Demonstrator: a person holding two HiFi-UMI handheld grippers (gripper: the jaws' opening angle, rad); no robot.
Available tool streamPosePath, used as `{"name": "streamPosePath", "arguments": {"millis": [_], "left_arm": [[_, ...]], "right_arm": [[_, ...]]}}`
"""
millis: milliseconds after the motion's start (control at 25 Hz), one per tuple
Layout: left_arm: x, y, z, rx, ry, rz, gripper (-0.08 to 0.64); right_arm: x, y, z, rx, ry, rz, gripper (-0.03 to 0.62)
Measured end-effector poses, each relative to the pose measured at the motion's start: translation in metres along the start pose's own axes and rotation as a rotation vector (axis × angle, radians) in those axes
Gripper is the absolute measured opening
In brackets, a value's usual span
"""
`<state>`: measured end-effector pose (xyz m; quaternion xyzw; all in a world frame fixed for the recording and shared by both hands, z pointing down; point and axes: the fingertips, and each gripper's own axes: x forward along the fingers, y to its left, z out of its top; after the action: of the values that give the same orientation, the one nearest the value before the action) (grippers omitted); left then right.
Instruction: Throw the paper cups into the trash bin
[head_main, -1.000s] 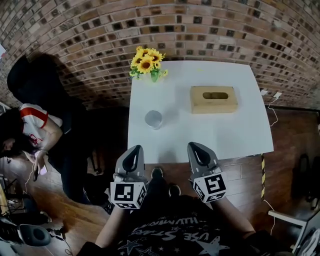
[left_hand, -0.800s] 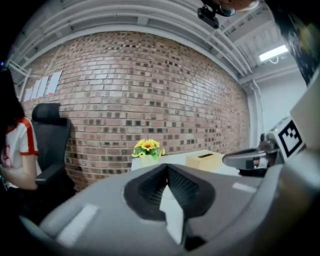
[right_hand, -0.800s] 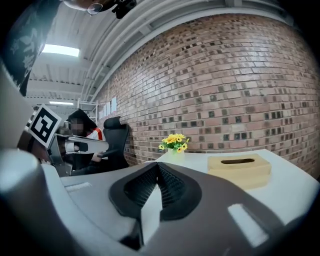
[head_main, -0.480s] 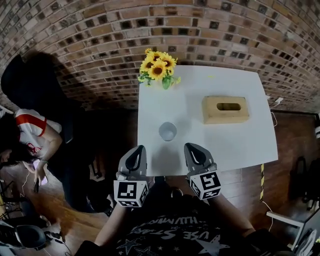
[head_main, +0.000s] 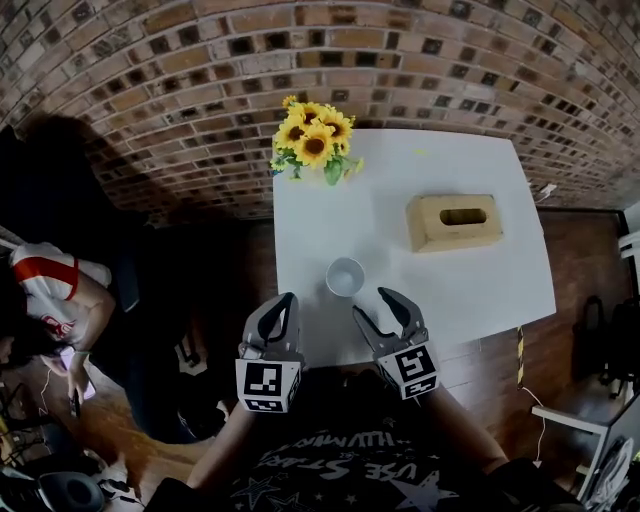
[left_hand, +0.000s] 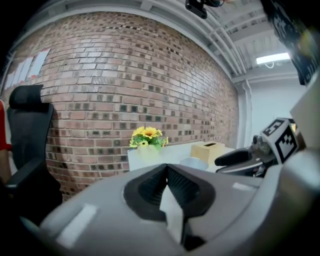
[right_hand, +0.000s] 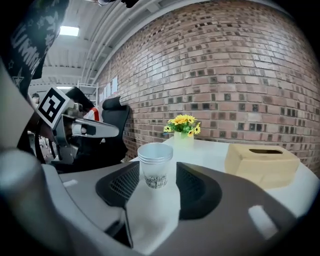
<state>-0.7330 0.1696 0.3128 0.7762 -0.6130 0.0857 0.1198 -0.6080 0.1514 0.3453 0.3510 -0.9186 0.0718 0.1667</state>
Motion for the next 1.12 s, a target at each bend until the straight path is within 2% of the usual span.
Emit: {"name": "streamPosePath", "arguments": {"millis": [200,360,600,1120], "left_arm": [[0.015,0.001,0.002,-0.009,0.021,-0.035,0.005],[0.023,0.003,0.007,-0.015,0.014,-0.023,0.005],[0.026,0.008,0.007,-0.032,0.017,0.052,0.005],[0.031,0.008,-0.001,-0.026,0.043,0.072,0.005]], "right_arm": [[0.017,0.0,0.001,-0.031,0.008,-0.013,0.378],[0.035,0.005,-0.007,-0.062,0.039,0.03,0.421],[0.059,0.014,-0.015,-0.087,0.066,0.098,0.433],[0.091,0.014,-0.023,-0.106,0.074,0.141,0.434]]}}
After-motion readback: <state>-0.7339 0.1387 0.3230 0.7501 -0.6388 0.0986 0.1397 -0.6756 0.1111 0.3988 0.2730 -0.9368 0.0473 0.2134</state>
